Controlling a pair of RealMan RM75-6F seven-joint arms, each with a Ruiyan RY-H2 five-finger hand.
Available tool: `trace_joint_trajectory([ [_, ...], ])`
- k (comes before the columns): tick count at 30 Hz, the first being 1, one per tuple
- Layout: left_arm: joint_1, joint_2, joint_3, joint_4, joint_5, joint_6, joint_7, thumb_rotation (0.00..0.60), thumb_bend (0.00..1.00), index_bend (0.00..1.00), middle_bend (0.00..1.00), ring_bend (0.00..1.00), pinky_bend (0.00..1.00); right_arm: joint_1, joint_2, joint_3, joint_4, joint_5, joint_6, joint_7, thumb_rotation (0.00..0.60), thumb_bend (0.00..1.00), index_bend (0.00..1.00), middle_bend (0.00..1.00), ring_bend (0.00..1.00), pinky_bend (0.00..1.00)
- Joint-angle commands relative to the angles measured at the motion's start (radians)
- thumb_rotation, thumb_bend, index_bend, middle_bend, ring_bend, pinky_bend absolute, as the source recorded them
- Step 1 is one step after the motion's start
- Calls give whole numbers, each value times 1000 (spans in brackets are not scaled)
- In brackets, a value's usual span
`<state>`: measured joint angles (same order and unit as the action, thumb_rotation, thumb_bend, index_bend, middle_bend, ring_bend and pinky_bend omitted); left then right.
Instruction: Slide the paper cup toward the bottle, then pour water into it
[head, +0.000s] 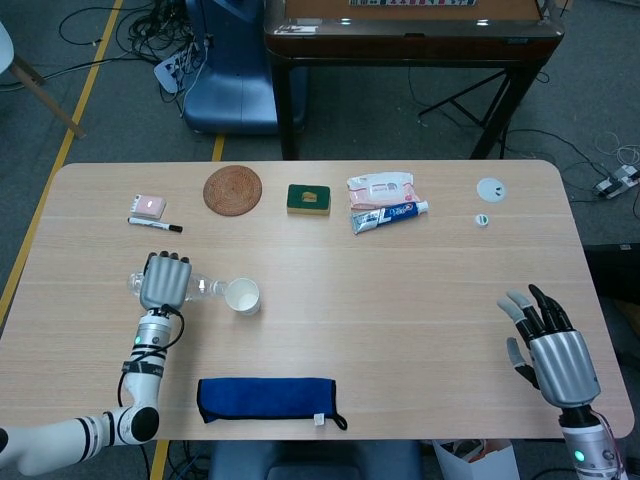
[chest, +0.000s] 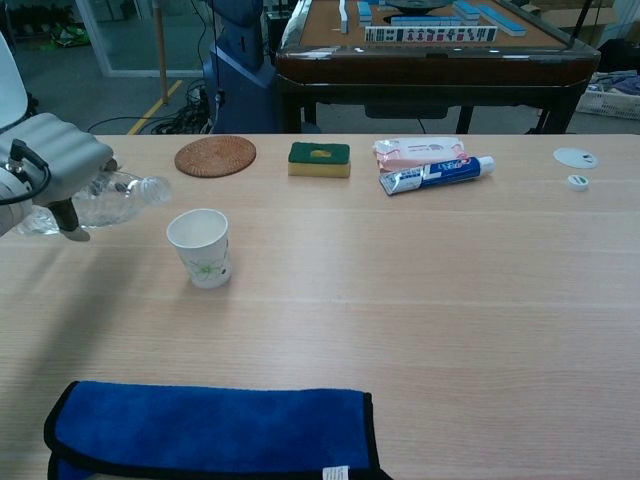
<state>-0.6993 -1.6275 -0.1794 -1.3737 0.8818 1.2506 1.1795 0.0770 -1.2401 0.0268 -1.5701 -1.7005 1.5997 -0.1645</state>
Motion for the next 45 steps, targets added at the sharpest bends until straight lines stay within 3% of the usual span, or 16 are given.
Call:
trace_joint_trajectory([
  [1, -10, -3, 3, -4, -17, 1, 26, 600, 0, 551, 583, 427, 558, 0, 2, 1, 0, 2, 0, 3, 600, 519, 226, 181, 41, 191],
  [45, -59, -29, 60, 16, -59, 53, 167, 600, 0, 550, 583, 424, 501, -6, 12, -2, -11, -3, 7, 14, 600, 519, 227, 181, 41, 191],
])
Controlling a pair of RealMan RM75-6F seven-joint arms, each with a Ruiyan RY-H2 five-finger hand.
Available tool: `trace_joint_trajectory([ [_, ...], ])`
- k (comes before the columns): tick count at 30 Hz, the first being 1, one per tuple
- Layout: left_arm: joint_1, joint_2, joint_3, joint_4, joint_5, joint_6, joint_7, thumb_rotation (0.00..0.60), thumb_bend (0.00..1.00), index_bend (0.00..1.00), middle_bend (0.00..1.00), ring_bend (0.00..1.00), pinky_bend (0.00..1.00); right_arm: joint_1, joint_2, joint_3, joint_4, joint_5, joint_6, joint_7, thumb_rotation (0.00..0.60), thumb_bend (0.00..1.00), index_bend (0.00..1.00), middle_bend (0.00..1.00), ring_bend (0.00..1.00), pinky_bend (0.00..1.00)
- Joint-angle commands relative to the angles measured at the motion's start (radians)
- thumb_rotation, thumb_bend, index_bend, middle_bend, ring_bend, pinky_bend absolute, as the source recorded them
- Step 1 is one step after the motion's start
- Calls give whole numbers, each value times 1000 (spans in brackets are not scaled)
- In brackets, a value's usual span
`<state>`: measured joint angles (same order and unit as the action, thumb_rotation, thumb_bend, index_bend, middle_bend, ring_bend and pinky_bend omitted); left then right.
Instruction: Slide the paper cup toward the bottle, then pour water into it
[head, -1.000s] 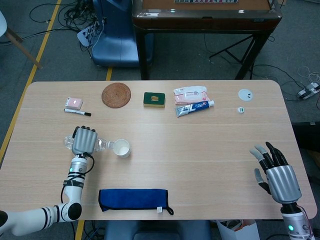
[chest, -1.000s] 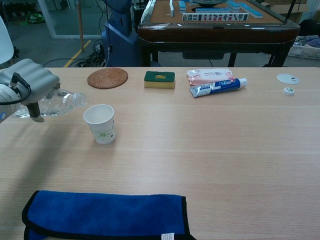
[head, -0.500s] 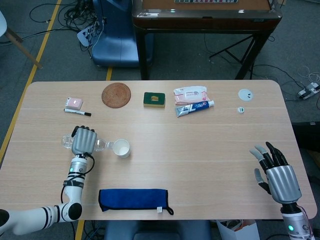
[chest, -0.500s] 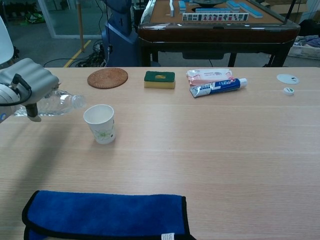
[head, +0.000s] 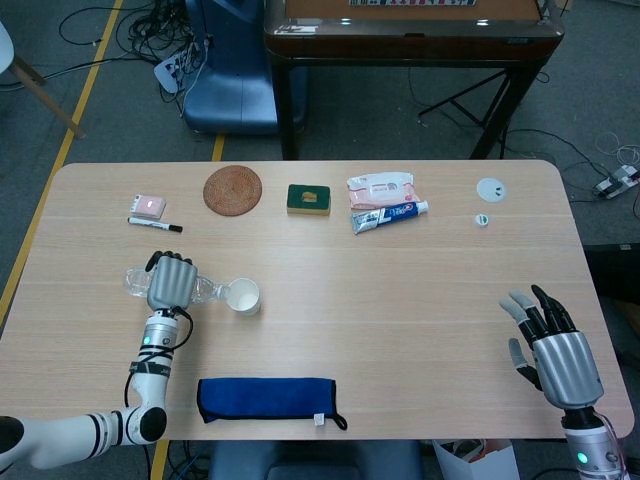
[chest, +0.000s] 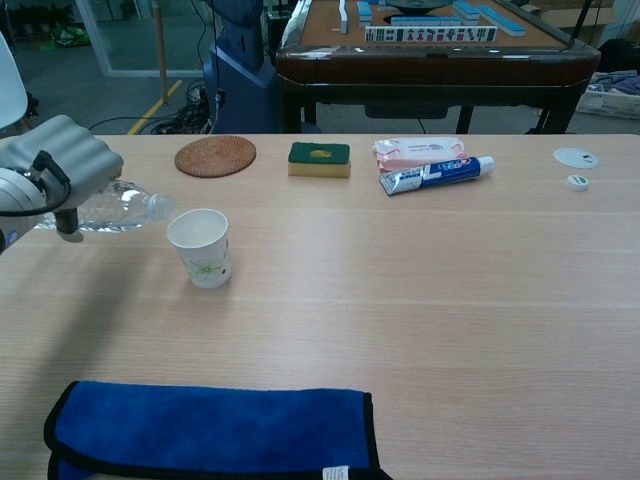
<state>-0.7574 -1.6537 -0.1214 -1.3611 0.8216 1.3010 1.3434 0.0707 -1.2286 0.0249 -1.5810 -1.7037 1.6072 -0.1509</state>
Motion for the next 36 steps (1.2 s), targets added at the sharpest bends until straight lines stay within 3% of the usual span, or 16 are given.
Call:
trace_joint_trajectory([
  [1, -1, -6, 3, 7, 1, 4, 8, 600, 0, 550, 583, 425, 501, 0, 0, -1, 0, 0, -2, 0, 600, 519, 227, 181, 41, 191],
  [36, -3, -59, 4, 65, 13, 64, 94, 600, 0, 553, 583, 425, 501, 0, 7, 1, -1, 4, -4, 16, 600, 520, 227, 181, 41, 191],
])
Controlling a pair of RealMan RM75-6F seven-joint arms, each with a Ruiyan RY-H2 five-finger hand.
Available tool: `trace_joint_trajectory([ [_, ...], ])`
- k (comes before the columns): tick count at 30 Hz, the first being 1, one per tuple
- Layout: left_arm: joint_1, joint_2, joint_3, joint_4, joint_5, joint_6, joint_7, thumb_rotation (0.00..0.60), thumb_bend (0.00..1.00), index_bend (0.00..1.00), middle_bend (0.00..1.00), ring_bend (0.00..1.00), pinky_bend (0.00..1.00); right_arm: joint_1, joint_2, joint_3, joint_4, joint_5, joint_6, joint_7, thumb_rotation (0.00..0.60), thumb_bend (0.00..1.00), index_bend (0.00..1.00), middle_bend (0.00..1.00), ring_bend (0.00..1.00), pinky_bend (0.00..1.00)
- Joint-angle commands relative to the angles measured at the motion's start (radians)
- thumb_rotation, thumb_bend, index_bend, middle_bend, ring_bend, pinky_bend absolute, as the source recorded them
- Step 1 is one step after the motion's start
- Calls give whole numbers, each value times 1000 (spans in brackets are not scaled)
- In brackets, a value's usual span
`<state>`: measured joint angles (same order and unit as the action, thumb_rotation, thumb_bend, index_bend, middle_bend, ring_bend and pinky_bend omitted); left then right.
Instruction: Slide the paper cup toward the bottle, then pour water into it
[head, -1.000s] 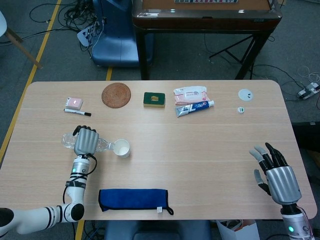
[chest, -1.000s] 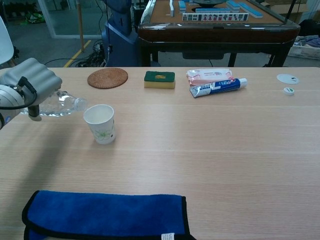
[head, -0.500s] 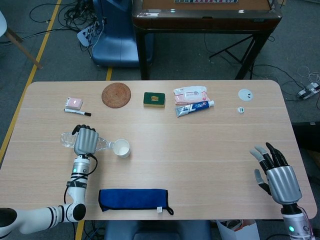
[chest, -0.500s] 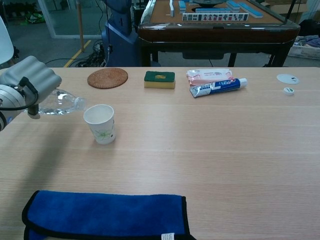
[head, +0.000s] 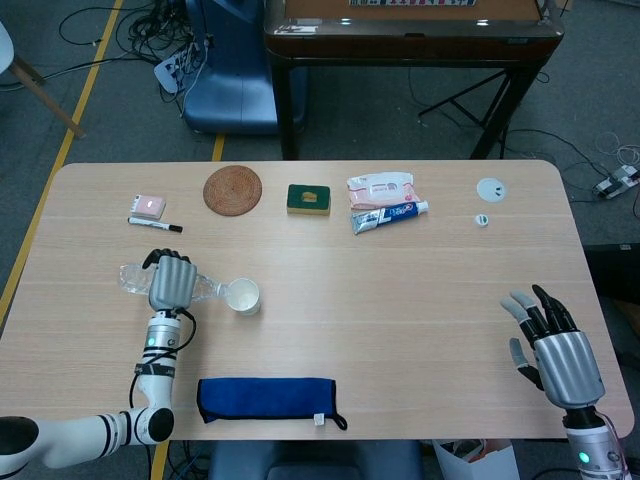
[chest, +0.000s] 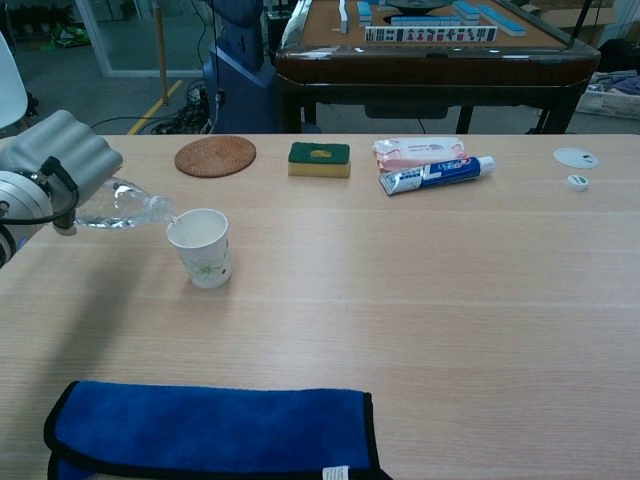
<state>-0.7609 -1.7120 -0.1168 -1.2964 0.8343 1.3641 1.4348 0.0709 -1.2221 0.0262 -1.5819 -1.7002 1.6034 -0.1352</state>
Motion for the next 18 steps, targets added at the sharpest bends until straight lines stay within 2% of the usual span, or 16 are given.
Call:
trace_joint_trajectory([
  [1, 0, -2, -1, -1, 1, 1, 4, 600, 0, 553, 583, 425, 501, 0, 0, 0, 0, 0, 0, 1, 600, 520, 227, 180, 41, 191],
  [18, -2, -6, -5, -7, 1, 15, 44, 600, 0, 554, 583, 425, 501, -1, 1, 0, -1, -2, 3, 2, 600, 520, 227, 180, 41, 191],
])
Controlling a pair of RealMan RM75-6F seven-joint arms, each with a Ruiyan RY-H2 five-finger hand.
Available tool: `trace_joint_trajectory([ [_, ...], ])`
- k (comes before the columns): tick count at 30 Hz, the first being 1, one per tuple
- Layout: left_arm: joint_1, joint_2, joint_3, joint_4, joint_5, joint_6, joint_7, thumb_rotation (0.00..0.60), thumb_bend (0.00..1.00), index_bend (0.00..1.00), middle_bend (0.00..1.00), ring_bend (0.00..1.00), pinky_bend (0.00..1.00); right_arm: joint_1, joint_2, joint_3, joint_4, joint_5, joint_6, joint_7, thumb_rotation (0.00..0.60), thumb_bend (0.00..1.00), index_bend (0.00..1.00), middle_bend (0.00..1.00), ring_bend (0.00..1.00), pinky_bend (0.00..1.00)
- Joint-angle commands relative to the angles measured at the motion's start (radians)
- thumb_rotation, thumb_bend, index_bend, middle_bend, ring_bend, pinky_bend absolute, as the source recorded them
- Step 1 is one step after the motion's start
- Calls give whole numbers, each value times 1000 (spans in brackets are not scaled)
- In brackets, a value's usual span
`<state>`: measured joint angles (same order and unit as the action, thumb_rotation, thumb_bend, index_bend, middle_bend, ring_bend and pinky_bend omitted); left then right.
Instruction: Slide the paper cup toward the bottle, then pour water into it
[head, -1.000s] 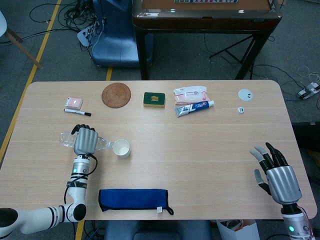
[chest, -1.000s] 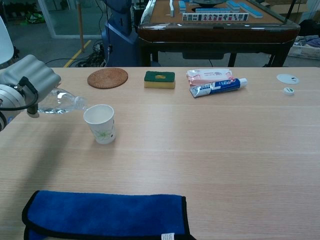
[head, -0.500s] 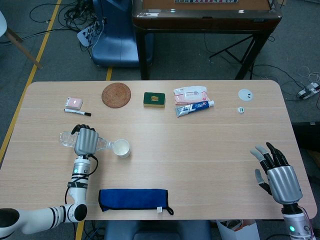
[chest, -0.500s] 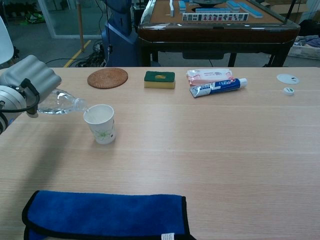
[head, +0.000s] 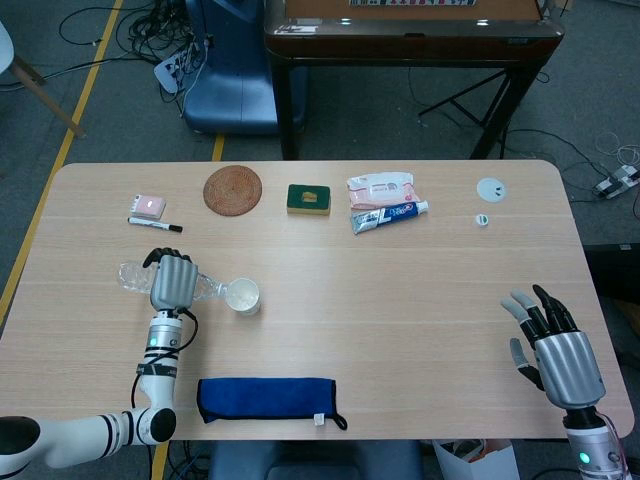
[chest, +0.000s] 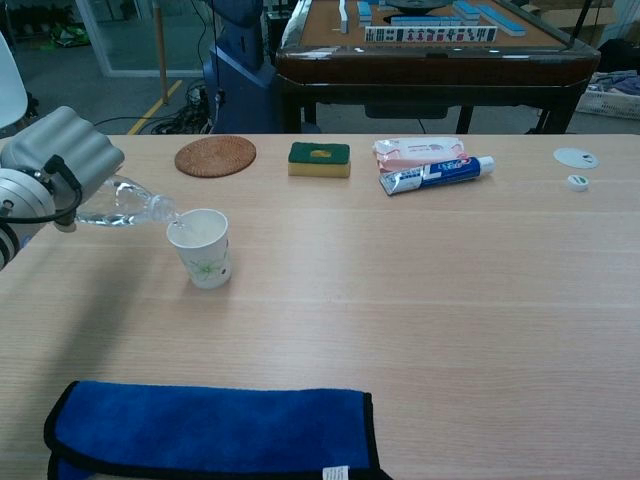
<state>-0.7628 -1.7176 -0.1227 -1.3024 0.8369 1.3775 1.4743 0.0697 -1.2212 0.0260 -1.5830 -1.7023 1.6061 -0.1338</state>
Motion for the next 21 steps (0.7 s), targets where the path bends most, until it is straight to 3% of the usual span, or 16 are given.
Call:
trace_joint_trajectory([
  [1, 0, -1, 1, -2, -1, 1, 7, 600, 0, 554, 583, 425, 501, 0, 0, 0, 0, 0, 0, 0, 600, 520, 227, 180, 41, 191],
  [21, -10, -15, -5, 1, -5, 6, 44, 600, 0, 563, 583, 426, 501, -4, 6, 2, -8, 6, 2, 3, 600, 520, 227, 180, 41, 191],
])
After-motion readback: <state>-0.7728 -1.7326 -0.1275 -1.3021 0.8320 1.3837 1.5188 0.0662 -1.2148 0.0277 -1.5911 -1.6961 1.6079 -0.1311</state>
